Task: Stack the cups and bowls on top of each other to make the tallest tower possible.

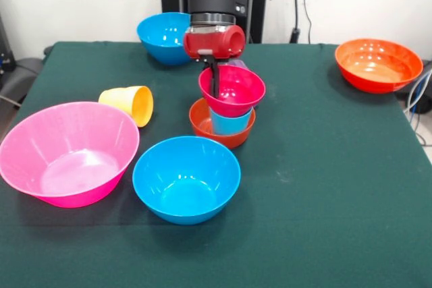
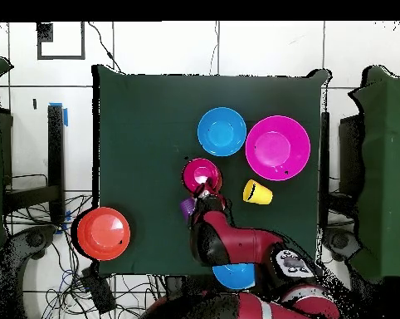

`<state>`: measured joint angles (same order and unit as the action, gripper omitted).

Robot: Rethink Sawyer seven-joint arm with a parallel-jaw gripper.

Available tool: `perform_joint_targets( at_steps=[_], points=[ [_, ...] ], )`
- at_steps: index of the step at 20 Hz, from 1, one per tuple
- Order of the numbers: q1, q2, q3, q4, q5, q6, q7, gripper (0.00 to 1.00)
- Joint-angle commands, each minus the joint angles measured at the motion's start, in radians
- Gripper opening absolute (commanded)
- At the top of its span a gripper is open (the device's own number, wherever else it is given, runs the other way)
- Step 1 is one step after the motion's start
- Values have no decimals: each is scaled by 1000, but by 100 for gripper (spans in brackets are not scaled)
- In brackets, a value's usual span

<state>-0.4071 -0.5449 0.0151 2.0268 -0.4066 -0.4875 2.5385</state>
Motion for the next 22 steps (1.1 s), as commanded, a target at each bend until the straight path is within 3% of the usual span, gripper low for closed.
perform_joint_targets(
  at_steps=[1,7,11,18,22],
  points=[
    [-18,37,125,-80,8,38,112,0],
    [-135,48,258,-62,-52,137,118,0],
    [-206,53,339,-35,-56,203,108,0],
    [-259,66,398,-5,-25,254,83,0],
    [-254,56,395,19,8,258,93,0]
  ],
)
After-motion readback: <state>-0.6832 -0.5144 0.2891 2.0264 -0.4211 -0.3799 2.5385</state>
